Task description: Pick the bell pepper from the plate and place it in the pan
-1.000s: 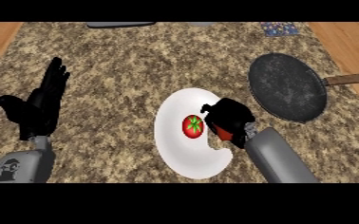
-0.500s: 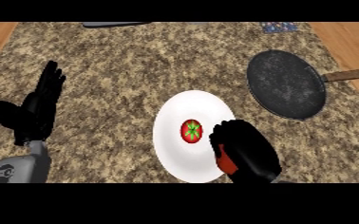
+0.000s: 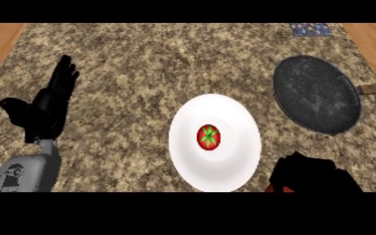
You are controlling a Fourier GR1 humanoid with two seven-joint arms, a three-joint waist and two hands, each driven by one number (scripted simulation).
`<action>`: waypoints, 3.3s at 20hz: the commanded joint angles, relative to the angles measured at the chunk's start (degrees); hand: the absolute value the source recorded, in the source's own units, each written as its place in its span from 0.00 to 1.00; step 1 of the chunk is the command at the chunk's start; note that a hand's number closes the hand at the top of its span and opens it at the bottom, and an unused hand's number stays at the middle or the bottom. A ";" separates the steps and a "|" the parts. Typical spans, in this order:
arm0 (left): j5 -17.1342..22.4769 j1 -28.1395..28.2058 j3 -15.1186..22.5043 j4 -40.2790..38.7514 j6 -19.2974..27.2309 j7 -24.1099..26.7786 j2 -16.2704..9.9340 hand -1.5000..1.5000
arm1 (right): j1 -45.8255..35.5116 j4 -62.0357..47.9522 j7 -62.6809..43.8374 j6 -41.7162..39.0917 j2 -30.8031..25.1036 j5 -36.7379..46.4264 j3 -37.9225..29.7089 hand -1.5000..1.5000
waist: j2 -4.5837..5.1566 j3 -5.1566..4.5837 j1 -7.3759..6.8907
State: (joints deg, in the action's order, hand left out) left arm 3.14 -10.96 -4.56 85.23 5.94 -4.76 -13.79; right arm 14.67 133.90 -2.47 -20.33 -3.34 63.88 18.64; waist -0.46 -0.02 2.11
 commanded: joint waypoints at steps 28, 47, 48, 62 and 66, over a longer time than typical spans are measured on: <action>-1.47 -2.28 2.77 -0.24 -1.10 0.85 3.59 0.50 | -54.16 -93.42 27.85 29.08 -23.07 -13.65 -45.42 1.00 | 1.42 0.18 -5.14; 0.18 -2.69 -0.22 -1.97 -2.81 1.70 2.13 0.50 | -57.19 -117.53 46.90 15.54 -26.92 -27.24 -55.67 0.00 | 1.37 0.25 -4.31; -1.70 -4.87 0.67 -1.99 -0.59 -0.08 2.85 0.50 | -57.60 -117.20 46.42 15.07 -26.72 -29.16 -57.27 0.00 | 1.13 0.22 -3.51; -1.64 -0.68 -1.57 -2.18 -1.79 2.05 0.79 0.50 | -44.03 -116.01 57.27 -23.34 -44.96 -38.64 -59.19 0.00 | -0.05 -0.02 -0.37; -1.42 1.53 -0.62 1.03 -0.83 0.32 2.48 0.50 | -38.85 -113.45 57.12 -26.38 -47.19 -41.20 -58.79 0.00 | -0.41 -0.02 -0.20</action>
State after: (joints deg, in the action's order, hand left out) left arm 1.90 -11.53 -5.77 83.94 4.55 -3.57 -12.06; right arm -28.69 19.57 45.33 -31.21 -47.10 25.20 -39.57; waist -0.51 -0.02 1.60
